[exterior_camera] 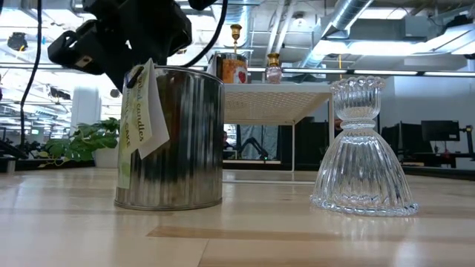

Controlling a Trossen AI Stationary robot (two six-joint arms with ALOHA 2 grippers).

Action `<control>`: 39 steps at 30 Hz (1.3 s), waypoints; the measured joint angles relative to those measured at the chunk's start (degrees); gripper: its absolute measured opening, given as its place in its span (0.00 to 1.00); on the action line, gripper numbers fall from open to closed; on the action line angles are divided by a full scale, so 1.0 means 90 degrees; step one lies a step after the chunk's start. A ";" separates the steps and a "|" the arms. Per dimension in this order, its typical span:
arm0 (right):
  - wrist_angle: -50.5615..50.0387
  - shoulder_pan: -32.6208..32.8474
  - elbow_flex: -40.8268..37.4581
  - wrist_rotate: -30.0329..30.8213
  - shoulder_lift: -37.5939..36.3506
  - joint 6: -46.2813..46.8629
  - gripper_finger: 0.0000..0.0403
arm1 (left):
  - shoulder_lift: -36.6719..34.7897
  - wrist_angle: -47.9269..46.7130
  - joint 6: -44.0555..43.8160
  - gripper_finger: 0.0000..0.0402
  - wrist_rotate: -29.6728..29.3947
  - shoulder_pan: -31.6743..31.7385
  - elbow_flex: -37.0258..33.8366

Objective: Pick & Place candle stick holders
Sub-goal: Put the silver scented candle on the shelf

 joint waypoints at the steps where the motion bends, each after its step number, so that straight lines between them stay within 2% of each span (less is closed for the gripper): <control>1: 0.0000 0.0000 0.0000 -0.0003 0.0000 -0.0004 0.32 | 0.0011 0.0006 0.0006 0.28 0.0038 0.0000 0.0000; 8: 0.0000 0.0000 0.0000 -0.0010 0.0000 -0.0118 0.32 | 0.0093 0.0105 0.0097 0.25 0.0211 0.0030 0.0001; 13: 0.0000 0.0000 0.0000 -0.0010 0.0000 -0.0117 0.32 | 0.0181 0.0185 0.0186 0.06 0.0624 0.0145 0.0027; 16: -0.0001 0.0000 0.0000 -0.0010 0.0000 -0.0117 0.32 | 0.0145 0.0180 0.0239 0.03 0.0639 0.0226 0.0025; 24: 0.0000 0.0000 0.0000 -0.0010 0.0000 -0.0114 0.32 | -0.0459 0.0107 0.0065 0.01 -0.0233 0.0356 -0.0018; 29: 0.0000 0.0000 0.0000 -0.0008 0.0002 -0.0114 0.31 | -0.0900 0.0130 -0.0357 0.00 -0.0544 0.0338 -0.0009; 39: 0.0005 0.0000 -0.0002 -0.0001 0.0002 -0.0114 0.30 | -0.1053 0.0143 -0.0410 0.00 -0.1639 0.0424 0.1152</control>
